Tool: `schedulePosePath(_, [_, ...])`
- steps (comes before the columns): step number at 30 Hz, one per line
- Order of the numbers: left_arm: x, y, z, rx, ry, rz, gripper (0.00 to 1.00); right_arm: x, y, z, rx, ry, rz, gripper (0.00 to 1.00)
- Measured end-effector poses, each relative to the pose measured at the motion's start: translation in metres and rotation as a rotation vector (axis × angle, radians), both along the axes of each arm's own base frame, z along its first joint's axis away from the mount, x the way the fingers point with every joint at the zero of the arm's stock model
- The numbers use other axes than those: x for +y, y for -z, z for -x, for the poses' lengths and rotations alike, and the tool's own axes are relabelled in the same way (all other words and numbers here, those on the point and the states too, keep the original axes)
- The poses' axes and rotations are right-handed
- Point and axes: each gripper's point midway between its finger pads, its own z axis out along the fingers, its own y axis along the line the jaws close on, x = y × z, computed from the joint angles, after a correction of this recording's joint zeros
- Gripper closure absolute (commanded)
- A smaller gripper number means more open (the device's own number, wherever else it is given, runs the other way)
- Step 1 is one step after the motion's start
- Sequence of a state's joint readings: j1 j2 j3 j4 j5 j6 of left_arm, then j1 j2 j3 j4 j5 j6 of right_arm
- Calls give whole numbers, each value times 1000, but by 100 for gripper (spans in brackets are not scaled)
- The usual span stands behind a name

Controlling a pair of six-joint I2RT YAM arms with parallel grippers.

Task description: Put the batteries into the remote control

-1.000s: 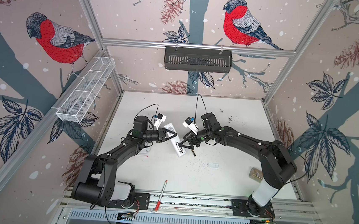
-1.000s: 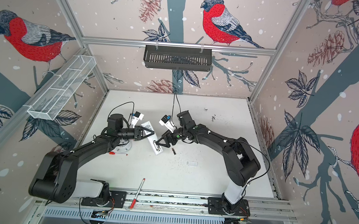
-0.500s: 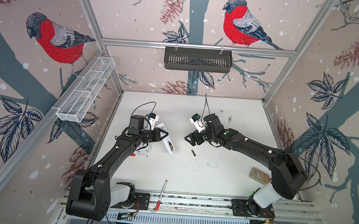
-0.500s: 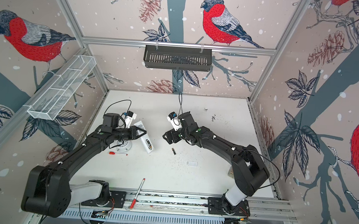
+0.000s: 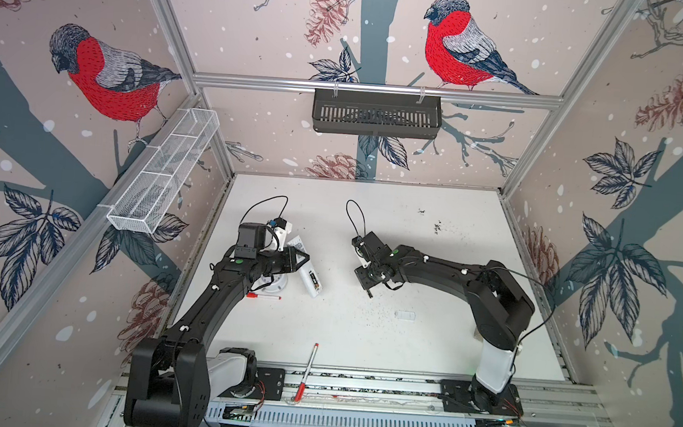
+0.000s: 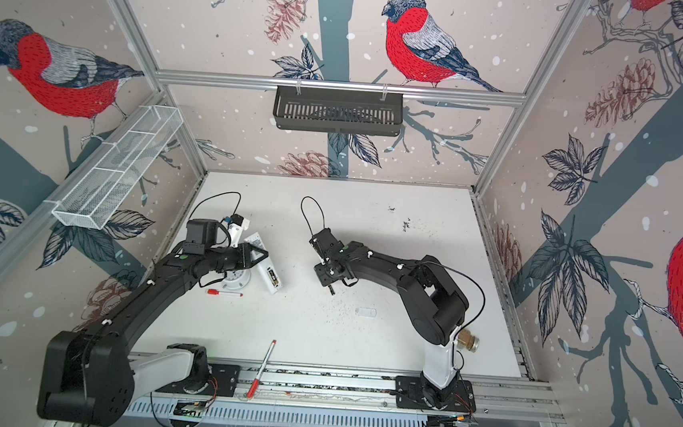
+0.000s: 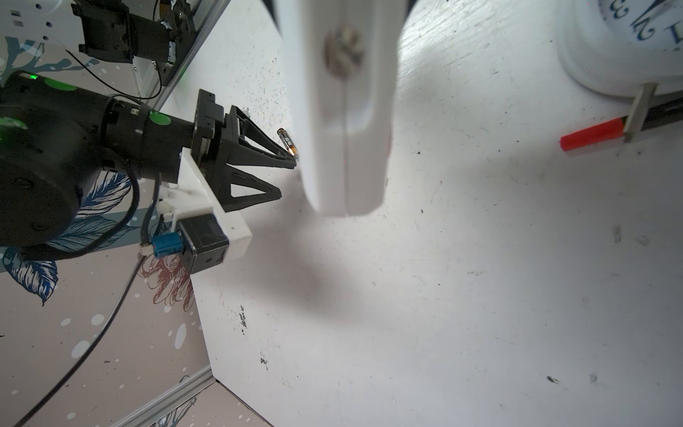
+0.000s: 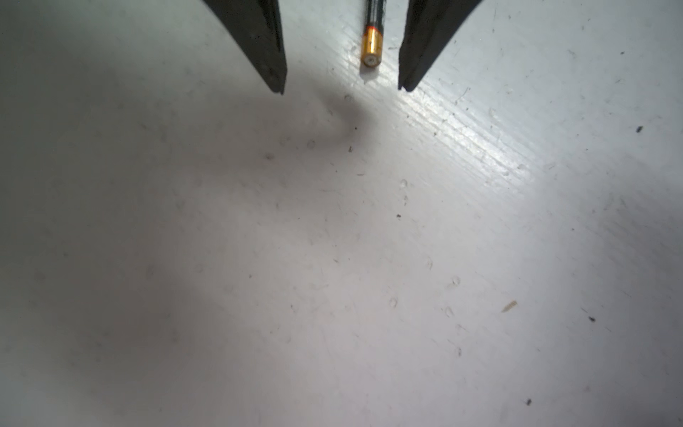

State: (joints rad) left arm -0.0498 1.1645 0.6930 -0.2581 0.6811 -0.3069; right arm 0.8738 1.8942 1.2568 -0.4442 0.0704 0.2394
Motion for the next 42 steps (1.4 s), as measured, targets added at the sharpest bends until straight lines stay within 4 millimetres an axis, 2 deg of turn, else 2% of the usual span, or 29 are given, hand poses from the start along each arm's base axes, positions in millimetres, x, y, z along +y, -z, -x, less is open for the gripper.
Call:
schedulePosePath(12, [-1,5,2,14,4,5,100,-5,22,23,80,-10,78,66])
schedulePosePath(17, [-1,6,2,16,4,6,100,1,23,20,85,-14,71,79])
schedulePosePath(24, [-2,6,2,21,8,14,100,5,17,22,85,-26,68,85])
schedulePosePath(33, [-2,7,1,27,10,24,100,18,-23,19,34,-69,-24,86])
schedulePosePath(37, [-8,3,2,24,29,76,100,31,-54,26,-5,-133,-159,86])
schedulePosePath(42, [-21,-5,8,12,86,188,100,63,-109,46,-88,-274,-420,86])
